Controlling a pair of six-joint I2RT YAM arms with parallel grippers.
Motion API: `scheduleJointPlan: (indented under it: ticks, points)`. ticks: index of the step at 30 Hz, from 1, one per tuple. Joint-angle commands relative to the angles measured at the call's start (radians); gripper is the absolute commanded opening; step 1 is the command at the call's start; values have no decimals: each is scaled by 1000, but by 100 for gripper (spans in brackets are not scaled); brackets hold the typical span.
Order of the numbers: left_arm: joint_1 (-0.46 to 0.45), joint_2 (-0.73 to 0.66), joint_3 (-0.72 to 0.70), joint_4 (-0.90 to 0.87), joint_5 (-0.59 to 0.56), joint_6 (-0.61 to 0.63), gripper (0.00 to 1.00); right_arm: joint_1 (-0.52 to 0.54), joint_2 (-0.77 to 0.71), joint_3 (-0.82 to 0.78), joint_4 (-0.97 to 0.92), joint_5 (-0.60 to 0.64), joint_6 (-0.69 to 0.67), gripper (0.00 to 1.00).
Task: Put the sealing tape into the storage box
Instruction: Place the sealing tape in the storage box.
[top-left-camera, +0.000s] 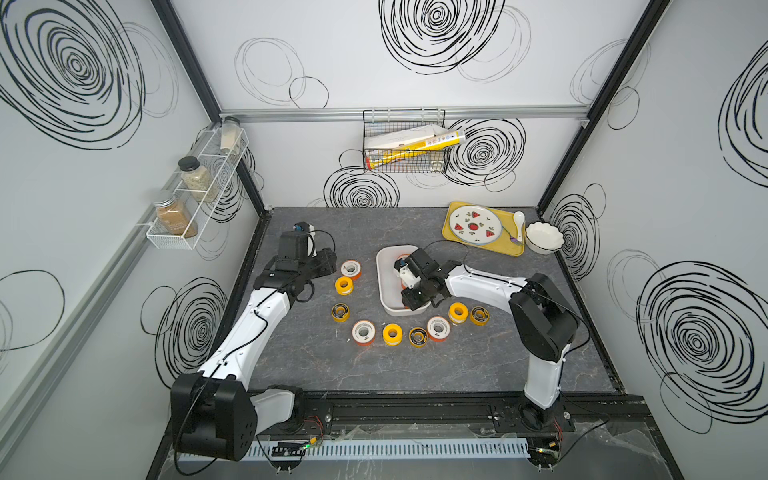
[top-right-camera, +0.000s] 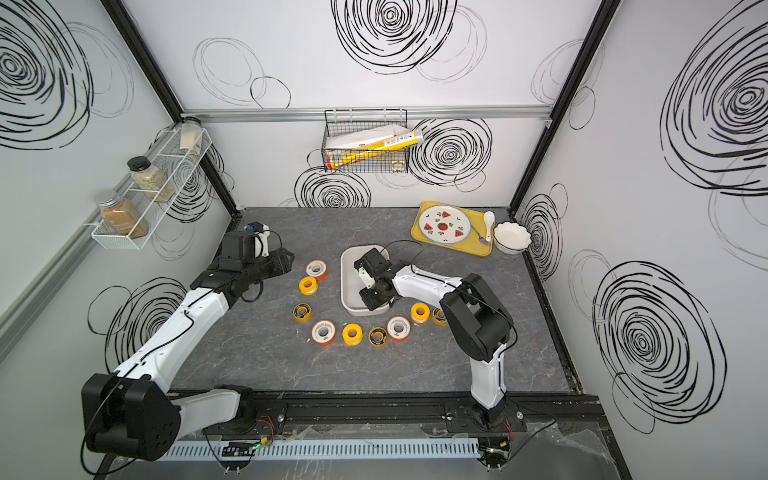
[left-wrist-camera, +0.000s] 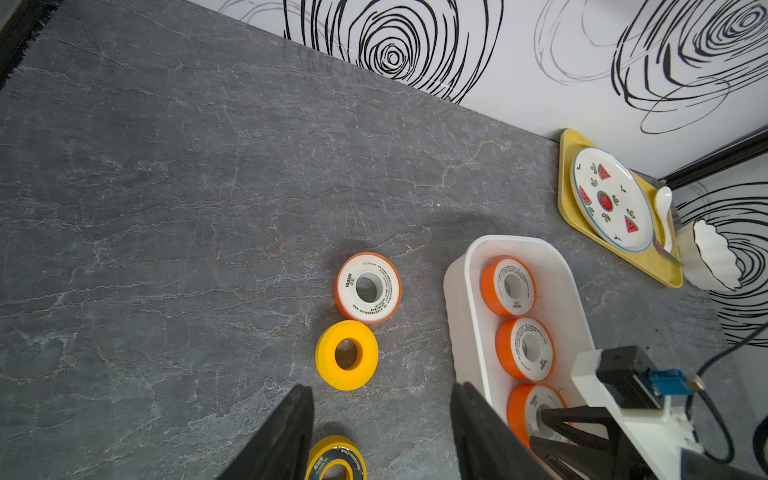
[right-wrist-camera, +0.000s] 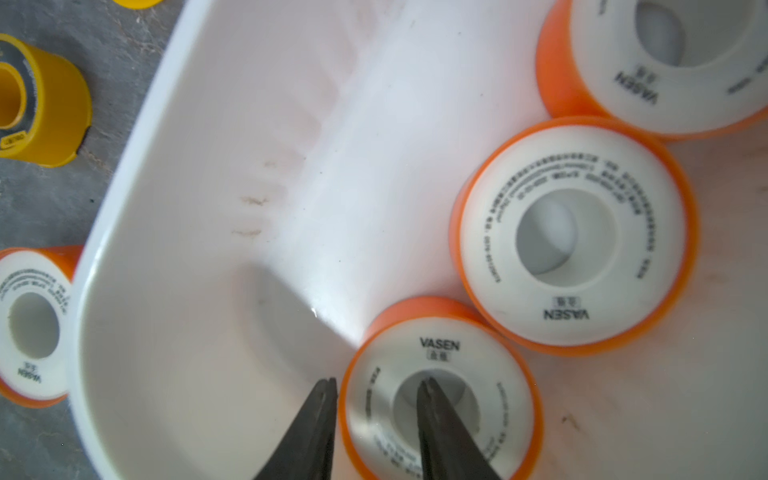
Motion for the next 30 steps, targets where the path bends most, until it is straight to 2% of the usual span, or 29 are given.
scheduleJointPlan:
  ticks: [1,30]
  points:
    - [12,3,1,19,8,-3,60,7,18,16,-54,27,-5,42]
    - [11,-4,3,15,2,-1,60,1,23,81,-91,165,87,45]
